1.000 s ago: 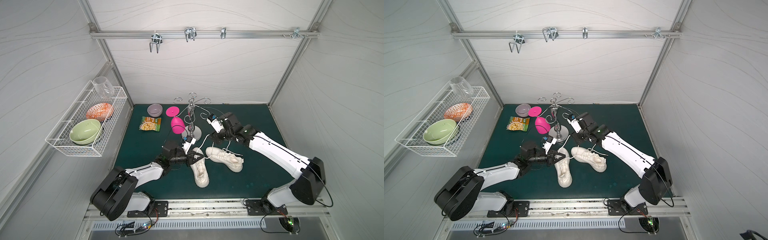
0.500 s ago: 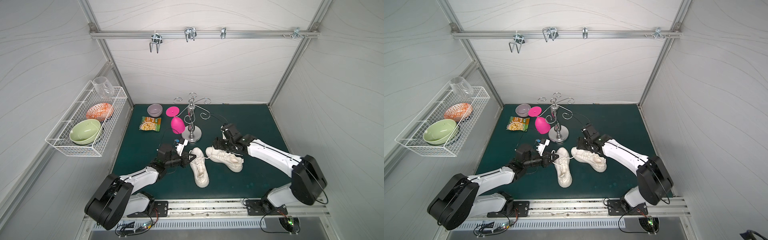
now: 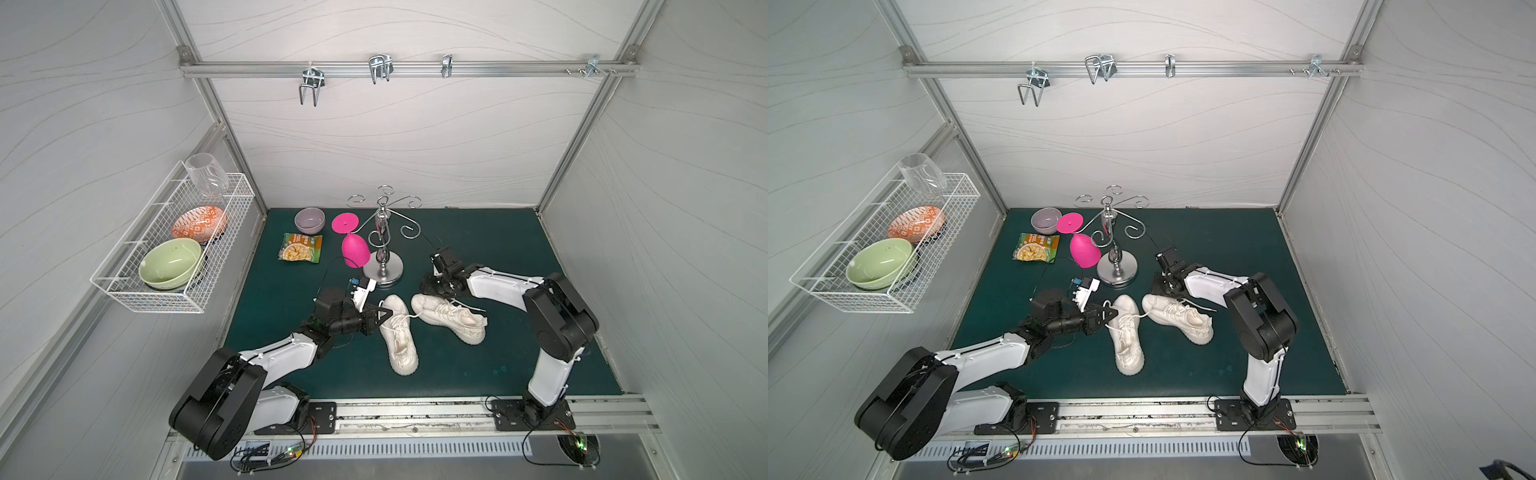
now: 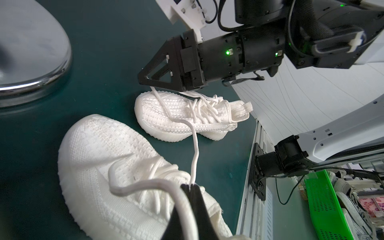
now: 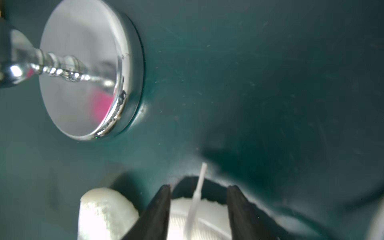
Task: Tie the shoes
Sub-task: Adjust the shoelace on the shoe.
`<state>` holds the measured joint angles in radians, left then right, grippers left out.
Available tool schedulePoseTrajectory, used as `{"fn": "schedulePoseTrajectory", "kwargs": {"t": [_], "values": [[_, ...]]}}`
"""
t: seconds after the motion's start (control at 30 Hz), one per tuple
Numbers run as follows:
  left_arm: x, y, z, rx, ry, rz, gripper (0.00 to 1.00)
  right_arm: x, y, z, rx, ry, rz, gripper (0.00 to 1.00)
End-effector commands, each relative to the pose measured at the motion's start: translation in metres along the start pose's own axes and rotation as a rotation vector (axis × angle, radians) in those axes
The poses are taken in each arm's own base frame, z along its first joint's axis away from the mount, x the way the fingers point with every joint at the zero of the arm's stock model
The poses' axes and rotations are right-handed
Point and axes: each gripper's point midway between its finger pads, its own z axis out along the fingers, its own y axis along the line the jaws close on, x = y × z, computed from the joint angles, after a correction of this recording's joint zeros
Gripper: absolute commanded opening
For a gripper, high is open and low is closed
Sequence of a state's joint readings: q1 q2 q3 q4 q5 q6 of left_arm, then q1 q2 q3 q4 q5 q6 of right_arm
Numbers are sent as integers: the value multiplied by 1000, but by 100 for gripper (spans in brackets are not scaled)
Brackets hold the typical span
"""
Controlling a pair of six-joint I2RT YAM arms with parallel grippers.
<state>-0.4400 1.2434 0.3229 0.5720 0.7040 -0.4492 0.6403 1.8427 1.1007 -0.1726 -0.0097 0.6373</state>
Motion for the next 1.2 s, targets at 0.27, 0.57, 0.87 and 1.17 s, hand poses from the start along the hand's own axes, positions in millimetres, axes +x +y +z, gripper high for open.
{"fn": "schedulePoseTrajectory", "kwargs": {"t": [0.27,0.57,0.87,1.17], "values": [[-5,-6,6,47,20,36,0,-37,34,-51,-185,-197,-76,0],[-21,-21,20,144,85,79,0,-54,69,-165,-316,-405,-268,0],[-33,-31,23,163,86,111,0,-62,97,-249,-405,-526,-410,0],[-34,-43,6,130,75,148,0,-40,109,-301,-501,-562,-491,0]]}}
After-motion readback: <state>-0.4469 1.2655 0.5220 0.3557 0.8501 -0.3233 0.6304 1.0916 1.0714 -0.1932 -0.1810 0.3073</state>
